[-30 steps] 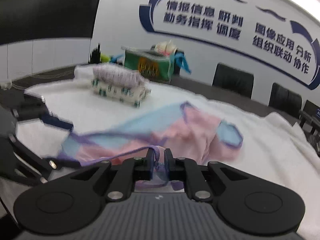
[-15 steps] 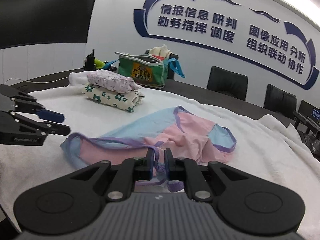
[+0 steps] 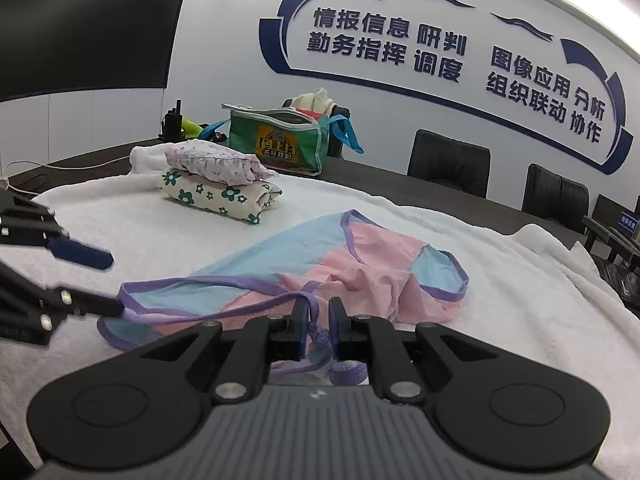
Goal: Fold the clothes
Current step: 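Grasp the purple trim with the left gripper while the right gripper holds the garment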
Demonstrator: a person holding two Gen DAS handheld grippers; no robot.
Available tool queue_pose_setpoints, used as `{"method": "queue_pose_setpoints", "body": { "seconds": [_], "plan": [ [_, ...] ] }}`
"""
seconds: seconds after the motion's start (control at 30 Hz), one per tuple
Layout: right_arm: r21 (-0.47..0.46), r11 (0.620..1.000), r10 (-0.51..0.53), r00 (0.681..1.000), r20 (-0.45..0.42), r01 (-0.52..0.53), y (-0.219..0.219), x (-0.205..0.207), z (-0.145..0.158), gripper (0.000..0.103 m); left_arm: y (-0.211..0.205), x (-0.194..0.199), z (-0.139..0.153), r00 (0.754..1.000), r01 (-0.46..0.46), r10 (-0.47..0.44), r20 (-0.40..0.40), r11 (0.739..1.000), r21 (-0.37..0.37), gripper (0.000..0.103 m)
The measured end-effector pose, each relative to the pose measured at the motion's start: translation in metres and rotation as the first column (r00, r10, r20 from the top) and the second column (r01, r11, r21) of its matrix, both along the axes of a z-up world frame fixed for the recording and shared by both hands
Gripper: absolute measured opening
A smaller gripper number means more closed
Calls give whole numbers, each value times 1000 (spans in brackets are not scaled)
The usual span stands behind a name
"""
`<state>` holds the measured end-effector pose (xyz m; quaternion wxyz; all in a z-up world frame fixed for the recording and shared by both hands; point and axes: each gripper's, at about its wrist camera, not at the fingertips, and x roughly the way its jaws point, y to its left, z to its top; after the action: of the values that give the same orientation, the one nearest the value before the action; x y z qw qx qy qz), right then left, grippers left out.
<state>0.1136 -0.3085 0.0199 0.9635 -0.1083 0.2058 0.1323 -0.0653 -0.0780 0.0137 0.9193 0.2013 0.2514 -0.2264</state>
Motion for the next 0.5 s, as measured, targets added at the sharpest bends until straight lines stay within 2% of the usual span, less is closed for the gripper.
{"method": "queue_pose_setpoints", "body": {
  "seconds": [0.07, 0.13, 0.17, 0.2, 0.33, 0.5],
  "plan": [
    [4, 1000, 1, 1000, 3, -1, -2, 0, 0, 10, -8, 0, -6, 1000, -7, 6, 23, 998, 54, 41],
    [5, 1000, 1, 1000, 9, -1, -1, -1, 0, 10, -9, 1, -8, 999, -22, 21, 26, 998, 60, 32],
    [3, 1000, 2, 1000, 13, -2, 0, -1, 0, 10, -8, 3, -9, 999, -37, 36, 21, 998, 51, 9],
    [2, 1000, 3, 1000, 17, -3, 0, -2, 0, 10, -5, 5, -9, 998, -62, 61, 22, 997, 42, 2],
    [-60, 998, -13, 1000, 21, 14, 4, -4, -5, 10, 14, 10, -2, 984, -171, 172, 50, 985, -29, 0],
    [-196, 978, -71, 997, -9, 68, 8, -5, -35, 10, 32, 12, 11, 964, -248, 256, 73, 964, -99, 0]
  ]
}}
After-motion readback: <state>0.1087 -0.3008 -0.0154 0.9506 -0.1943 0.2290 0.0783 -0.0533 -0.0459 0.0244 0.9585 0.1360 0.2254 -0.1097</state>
